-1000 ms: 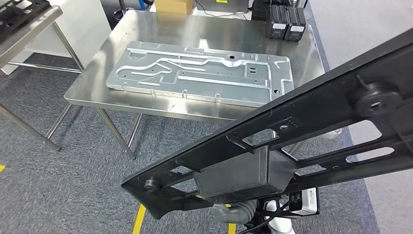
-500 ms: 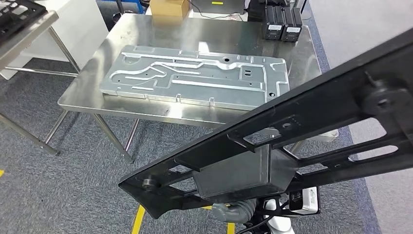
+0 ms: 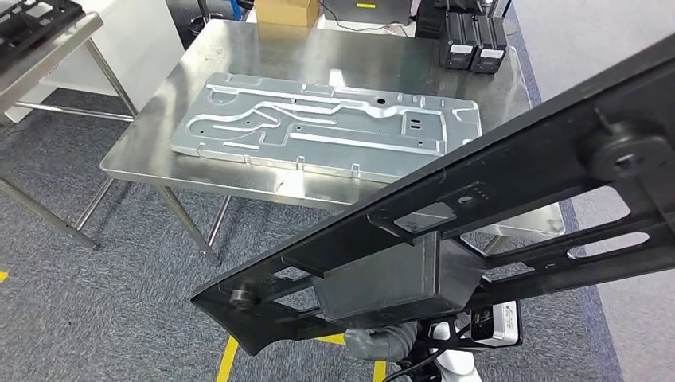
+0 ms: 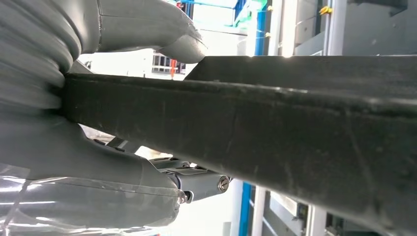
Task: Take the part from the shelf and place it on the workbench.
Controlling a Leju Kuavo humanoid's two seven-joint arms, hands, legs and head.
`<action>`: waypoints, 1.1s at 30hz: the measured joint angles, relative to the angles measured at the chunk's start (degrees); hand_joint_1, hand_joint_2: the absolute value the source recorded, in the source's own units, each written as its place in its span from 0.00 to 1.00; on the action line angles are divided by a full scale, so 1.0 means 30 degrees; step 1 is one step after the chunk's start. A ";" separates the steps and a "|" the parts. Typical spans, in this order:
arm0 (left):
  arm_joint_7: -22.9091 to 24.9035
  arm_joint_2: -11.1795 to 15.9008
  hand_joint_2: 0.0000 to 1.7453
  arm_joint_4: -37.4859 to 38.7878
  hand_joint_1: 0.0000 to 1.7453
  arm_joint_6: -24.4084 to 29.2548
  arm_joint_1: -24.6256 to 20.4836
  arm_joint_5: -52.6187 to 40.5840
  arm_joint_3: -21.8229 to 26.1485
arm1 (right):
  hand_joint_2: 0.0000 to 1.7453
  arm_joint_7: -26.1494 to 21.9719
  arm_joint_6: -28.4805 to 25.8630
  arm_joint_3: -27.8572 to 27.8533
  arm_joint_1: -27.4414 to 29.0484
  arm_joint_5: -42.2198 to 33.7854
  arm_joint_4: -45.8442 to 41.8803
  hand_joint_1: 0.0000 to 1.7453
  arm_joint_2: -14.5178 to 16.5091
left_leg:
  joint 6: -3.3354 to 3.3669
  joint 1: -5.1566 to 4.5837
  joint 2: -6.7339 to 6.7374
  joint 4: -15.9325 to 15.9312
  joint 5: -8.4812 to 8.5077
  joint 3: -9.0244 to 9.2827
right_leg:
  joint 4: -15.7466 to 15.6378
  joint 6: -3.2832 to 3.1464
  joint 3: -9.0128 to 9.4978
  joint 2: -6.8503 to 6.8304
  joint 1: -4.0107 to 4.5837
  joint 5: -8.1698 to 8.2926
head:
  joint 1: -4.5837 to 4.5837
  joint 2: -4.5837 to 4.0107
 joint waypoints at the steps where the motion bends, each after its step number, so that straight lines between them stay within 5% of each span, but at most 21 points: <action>1: -0.0005 0.0000 1.00 0.0000 0.00 -0.0002 -0.0004 0.0000 0.0029 | 1.00 0.0000 0.0002 0.0020 -0.0006 -0.0004 0.0007 1.00 0.0000 | -0.0116 -0.0024 0.0001 -0.0009 -0.0043 0.0005 | -0.0306 -0.0090 0.0124 0.0022 0.0047 -0.0032 | -0.0007 0.0002; 5: -0.0073 0.0004 1.00 0.0000 0.00 -0.0005 -0.0007 0.0004 0.0093 | 1.00 0.0000 0.0007 0.0085 -0.0043 -0.0022 0.0015 1.00 0.0018 | -0.0544 0.0052 0.0067 0.0474 -0.0482 -0.0141 | -0.0555 -0.0569 0.0301 0.0047 0.0040 -0.0069 | -0.0024 0.0000; 8: -0.0155 0.0009 1.00 0.0000 0.00 -0.0016 0.0015 0.0007 0.0100 | 1.00 0.0005 -0.0002 0.0169 -0.0080 -0.0018 0.0053 1.00 0.0042 | -0.0663 0.0086 0.0101 0.3622 -0.1901 -0.1697 | -0.0624 -0.0826 0.0466 -0.0019 0.0092 -0.0150 | -0.0039 0.0000; 10: -0.0167 0.0024 1.00 0.0000 0.00 -0.0016 0.0075 0.0007 0.0107 | 1.00 0.0020 -0.0020 0.0187 -0.0076 -0.0004 0.0120 1.00 0.0044 | -0.0663 0.0085 0.0102 0.5179 -0.2157 -0.2645 | -0.0595 -0.0921 0.0533 -0.0016 0.0181 -0.0234 | -0.0037 0.0000; 12: -0.0169 0.0029 1.00 0.0000 0.00 -0.0016 0.0116 0.0007 0.0109 | 1.00 0.0025 -0.0055 0.0198 -0.0073 0.0005 0.0160 1.00 0.0044 | -0.0544 0.0071 0.0103 0.4105 -0.1075 -0.2352 | -0.0556 -0.0943 0.0672 0.0014 0.0259 -0.0351 | -0.0038 0.0000; 15: -0.0173 0.0067 1.00 0.0000 0.00 -0.0016 0.0092 0.0007 0.0109 | 1.00 0.0022 -0.0113 0.0237 -0.0093 0.0022 0.0168 1.00 0.0044 | -0.0221 -0.0069 0.0135 0.0797 0.0448 -0.0950 | -0.0475 -0.0812 0.0822 0.0024 0.0379 -0.0558 | -0.0028 0.0000; 20: -0.0166 0.0126 1.00 0.0000 0.00 -0.0020 0.0130 0.0007 0.0116 | 1.00 0.0025 -0.0209 0.0313 -0.0155 0.0053 0.0169 1.00 0.0051 | 0.0130 -0.0066 0.0123 -0.0063 0.0499 -0.0498 | -0.0152 -0.0284 0.0744 -0.0002 0.0355 -0.0890 | 0.0000 0.0000; 24: -0.0171 0.0124 1.00 0.0000 0.00 -0.0024 0.0119 0.0049 0.0127 | 1.00 -0.0044 -0.0295 0.0337 -0.0128 0.0082 0.0229 1.00 0.0020 | 0.0322 0.0012 0.0144 -0.0220 0.0467 -0.0320 | 0.3964 0.0149 -0.1488 0.0014 0.0116 -0.2676 | 0.0034 0.0000; 25: -0.0171 0.0124 1.00 0.0000 0.00 -0.0024 0.0129 0.0058 0.0131 | 1.00 -0.0077 -0.0311 0.0337 -0.0114 0.0124 0.0260 1.00 0.0004 | 0.0321 0.0016 0.0139 -0.0214 0.0423 -0.0287 | 0.4635 0.0226 -0.1967 0.0011 0.0042 -0.2703 | 0.0033 0.0000; 27: -0.0168 0.0122 1.00 0.0000 0.00 -0.0035 0.0150 0.0062 0.0137 | 1.00 -0.0151 -0.0328 0.0348 -0.0121 0.0252 0.0297 1.00 -0.0018 | 0.0258 0.0044 0.0111 -0.0181 0.0292 -0.0149 | 0.3903 0.0330 -0.1881 0.0004 -0.0107 -0.1677 | 0.0033 0.0000; 30: -0.0164 0.0117 1.00 0.0000 0.00 -0.0080 0.0146 0.0031 0.0138 | 1.00 -0.0212 -0.0379 0.0381 -0.0233 0.0434 0.0290 1.00 -0.0025 | -0.0021 0.0024 0.0062 -0.0039 -0.0016 0.0062 | 0.0482 0.0254 -0.0387 0.0009 -0.0141 0.0062 | 0.0029 0.0000; 33: -0.0138 0.0117 1.00 0.0000 0.00 -0.0137 0.0116 -0.0025 0.0133 | 1.00 -0.0403 -0.0492 0.0433 -0.0371 0.0728 0.0142 1.00 -0.0033 | -0.0401 0.0008 0.0063 -0.0052 -0.0164 0.0128 | -0.0225 -0.0134 -0.0100 0.0070 -0.0026 0.0051 | 0.0002 0.0000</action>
